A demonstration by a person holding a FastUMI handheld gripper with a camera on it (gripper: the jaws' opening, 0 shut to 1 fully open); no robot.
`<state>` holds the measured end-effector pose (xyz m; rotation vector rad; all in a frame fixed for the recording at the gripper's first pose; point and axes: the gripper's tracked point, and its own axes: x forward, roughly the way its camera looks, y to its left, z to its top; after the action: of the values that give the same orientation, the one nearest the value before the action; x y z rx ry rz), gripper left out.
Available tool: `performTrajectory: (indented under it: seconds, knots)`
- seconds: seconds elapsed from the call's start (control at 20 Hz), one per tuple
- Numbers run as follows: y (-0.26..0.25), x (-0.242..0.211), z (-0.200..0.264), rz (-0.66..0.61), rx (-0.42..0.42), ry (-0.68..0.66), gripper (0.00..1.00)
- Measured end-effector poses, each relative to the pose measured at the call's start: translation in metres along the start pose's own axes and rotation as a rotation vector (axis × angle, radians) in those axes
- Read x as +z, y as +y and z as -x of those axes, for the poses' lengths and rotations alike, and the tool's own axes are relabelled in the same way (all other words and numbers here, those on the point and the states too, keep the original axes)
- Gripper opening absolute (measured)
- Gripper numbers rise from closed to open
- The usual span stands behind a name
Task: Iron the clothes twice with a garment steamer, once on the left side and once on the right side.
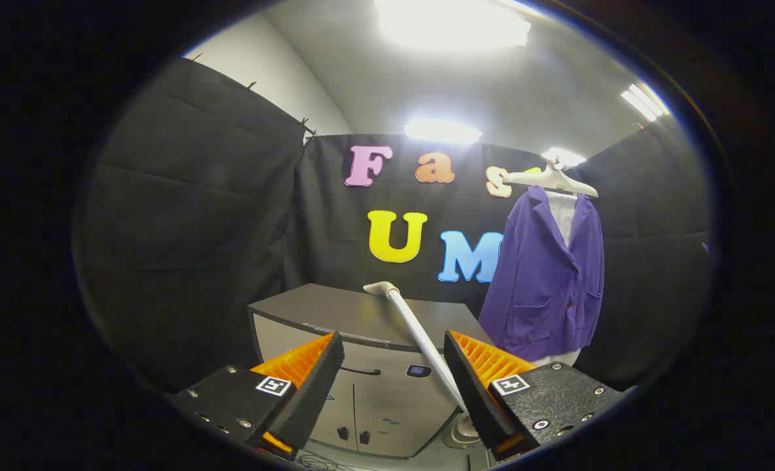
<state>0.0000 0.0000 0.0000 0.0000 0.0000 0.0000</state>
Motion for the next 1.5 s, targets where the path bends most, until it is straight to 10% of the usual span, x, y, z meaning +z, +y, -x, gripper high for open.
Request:
performTrajectory:
  seconds: [0.85, 1.5]
  knots:
    - [-0.045, -0.017, -0.016, -0.034, -0.066, 0.040, 0.95]
    - [-0.057, 0.020, 0.012, 0.041, 0.111, 0.099, 0.95]
